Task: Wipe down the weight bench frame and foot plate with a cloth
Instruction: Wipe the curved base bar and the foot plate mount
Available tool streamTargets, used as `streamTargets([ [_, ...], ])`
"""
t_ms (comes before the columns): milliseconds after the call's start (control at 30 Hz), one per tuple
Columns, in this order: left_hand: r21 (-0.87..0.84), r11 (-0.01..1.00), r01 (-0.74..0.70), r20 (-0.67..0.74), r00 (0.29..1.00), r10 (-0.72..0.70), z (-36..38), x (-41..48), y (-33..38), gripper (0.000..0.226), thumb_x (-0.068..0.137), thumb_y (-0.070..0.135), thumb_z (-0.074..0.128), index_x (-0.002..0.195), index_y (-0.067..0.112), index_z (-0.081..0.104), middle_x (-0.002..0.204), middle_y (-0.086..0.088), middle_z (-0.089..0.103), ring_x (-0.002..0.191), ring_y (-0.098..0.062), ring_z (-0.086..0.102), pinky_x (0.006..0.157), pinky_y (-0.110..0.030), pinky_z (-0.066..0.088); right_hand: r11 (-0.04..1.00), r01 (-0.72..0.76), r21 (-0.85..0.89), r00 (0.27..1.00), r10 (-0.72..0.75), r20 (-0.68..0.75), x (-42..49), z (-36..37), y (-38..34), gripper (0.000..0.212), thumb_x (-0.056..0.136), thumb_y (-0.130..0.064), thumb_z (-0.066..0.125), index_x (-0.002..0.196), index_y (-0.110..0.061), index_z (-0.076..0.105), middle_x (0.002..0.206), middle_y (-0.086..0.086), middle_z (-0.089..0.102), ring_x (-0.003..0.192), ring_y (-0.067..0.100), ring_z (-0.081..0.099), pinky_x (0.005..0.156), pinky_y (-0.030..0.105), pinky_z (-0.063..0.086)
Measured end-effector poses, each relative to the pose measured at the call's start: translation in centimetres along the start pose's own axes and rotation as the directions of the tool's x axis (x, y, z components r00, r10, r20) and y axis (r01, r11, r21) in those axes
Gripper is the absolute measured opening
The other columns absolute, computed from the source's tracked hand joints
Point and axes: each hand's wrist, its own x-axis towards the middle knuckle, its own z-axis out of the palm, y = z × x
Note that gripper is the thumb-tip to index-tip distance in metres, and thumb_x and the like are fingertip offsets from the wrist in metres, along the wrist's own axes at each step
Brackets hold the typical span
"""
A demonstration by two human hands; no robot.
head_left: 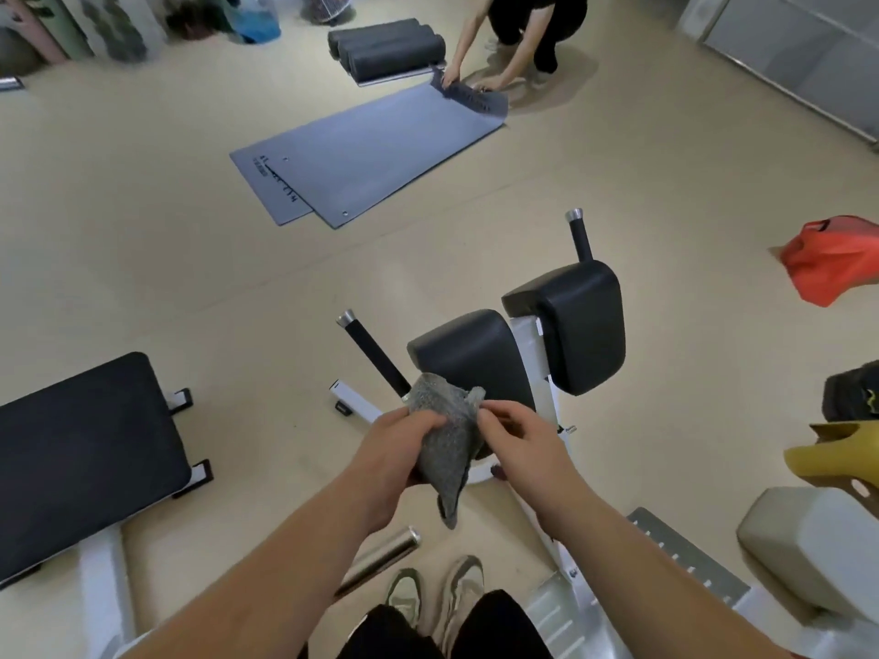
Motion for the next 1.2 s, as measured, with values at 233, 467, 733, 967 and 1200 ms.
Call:
streamTargets([
  [233,0.0,1.0,0.022,0.055,0.998,-0.022,3.6,3.3,3.6,0.048,0.075,0.033,0.061,0.115,0.009,0.071,0.11,-0.015,0.076,0.109,-0.033,0.071,0.096,-0.056,0.058,0.994,-0.07,0.084,0.996,0.065,0.057,5.1,-3.6,-2.2,0.038,0.101,-0.034,0.062,0.137,-0.032,0.052,0.119,-0.012,0.061,0.104,0.005,0.063,0.067,0.017,0.057],
  [467,0.017,1.0,0.026,-0.064,0.998,-0.025,7.8,8.1,5.3,0.019,0.101,0.031,0.058,0.117,0.029,0.068,0.11,-0.003,0.075,0.105,-0.024,0.071,0.093,-0.046,0.061,0.997,-0.073,0.018,0.995,0.072,0.064,11.8,-9.2,-2.5,0.009,0.096,-0.023,0.07,0.104,-0.023,0.073,0.094,-0.002,0.075,0.088,0.015,0.072,0.07,0.024,0.06],
  [733,0.0,0.999,-0.05,-0.275,0.96,0.048,8.5,10.4,8.6,0.014,0.102,0.028,0.062,0.098,0.024,0.075,0.088,0.005,0.079,0.086,-0.015,0.076,0.085,-0.043,0.063,0.993,-0.117,0.007,0.992,0.117,0.044,16.9,-9.2,-4.9,0.004,0.097,-0.024,0.067,0.097,-0.022,0.071,0.09,-0.002,0.075,0.088,0.017,0.072,0.081,0.034,0.061],
  [967,-0.027,0.994,-0.102,-0.387,0.918,0.083,4.6,12.3,13.2,0.019,0.098,0.035,0.064,0.095,0.021,0.076,0.094,-0.006,0.079,0.091,-0.03,0.076,0.09,-0.058,0.059,0.986,-0.128,0.111,0.98,0.109,0.167,22.6,-4.3,-8.6,0.009,0.095,-0.031,0.071,0.099,-0.024,0.074,0.093,0.004,0.077,0.083,0.016,0.072,0.08,0.038,0.06],
  [1200,0.03,0.997,-0.077,-0.288,0.954,0.082,0.6,17.3,19.5,0.018,0.101,0.025,0.061,0.096,0.022,0.077,0.095,-0.005,0.08,0.092,-0.022,0.077,0.093,-0.05,0.06,0.982,-0.116,0.149,0.971,0.08,0.225,27.1,0.3,-13.3,0.016,0.095,-0.036,0.07,0.109,-0.029,0.074,0.101,-0.007,0.078,0.098,0.011,0.074,0.093,0.041,0.06],
])
